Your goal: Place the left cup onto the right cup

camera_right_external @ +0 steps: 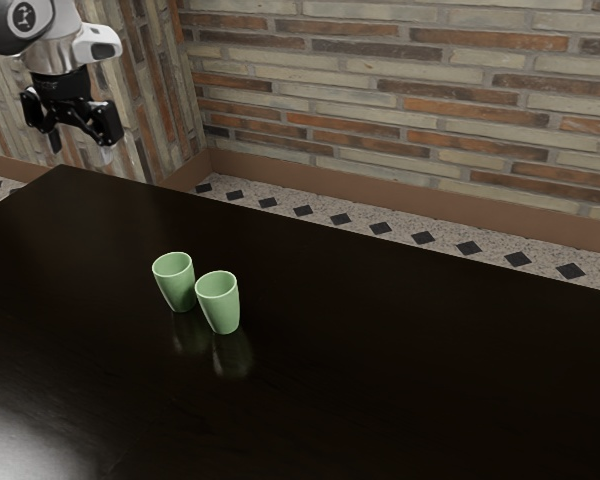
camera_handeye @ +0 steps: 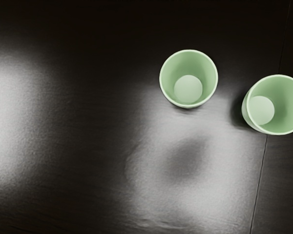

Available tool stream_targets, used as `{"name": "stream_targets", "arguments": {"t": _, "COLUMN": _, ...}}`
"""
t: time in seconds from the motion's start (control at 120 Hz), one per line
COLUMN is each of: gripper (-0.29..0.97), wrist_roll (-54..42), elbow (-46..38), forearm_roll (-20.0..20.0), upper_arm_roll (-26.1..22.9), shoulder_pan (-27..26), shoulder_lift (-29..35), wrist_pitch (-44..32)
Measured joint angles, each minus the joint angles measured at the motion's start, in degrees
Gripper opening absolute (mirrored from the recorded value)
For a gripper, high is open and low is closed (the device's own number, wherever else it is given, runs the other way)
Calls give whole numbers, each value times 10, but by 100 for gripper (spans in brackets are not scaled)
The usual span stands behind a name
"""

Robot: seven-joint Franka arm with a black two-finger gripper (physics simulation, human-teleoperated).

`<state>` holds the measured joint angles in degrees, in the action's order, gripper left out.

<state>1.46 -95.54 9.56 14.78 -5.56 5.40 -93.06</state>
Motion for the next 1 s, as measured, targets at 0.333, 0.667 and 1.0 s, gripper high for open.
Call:
{"name": "stream_targets", "arguments": {"t": 0.333, "gripper": 68, "wrist_roll": 1, "elbow": 0, "forearm_roll": -3, "upper_arm_roll": 0, "shoulder_pan": 8, "shoulder_lift": -3, "wrist_pitch": 0}}
{"name": "stream_targets", "arguments": {"t": 0.667, "gripper": 68, "wrist_roll": 1, "elbow": -4, "forearm_roll": -11, "upper_arm_roll": 4, "shoulder_pan": 22, "shoulder_lift": -18, "wrist_pitch": 0}}
{"name": "stream_targets", "arguments": {"t": 1.0, "gripper": 68, "wrist_roll": 2, "elbow": -11, "forearm_roll": -23, "upper_arm_roll": 1, "shoulder_pan": 26, "shoulder_lift": -75, "wrist_pitch": -8}}
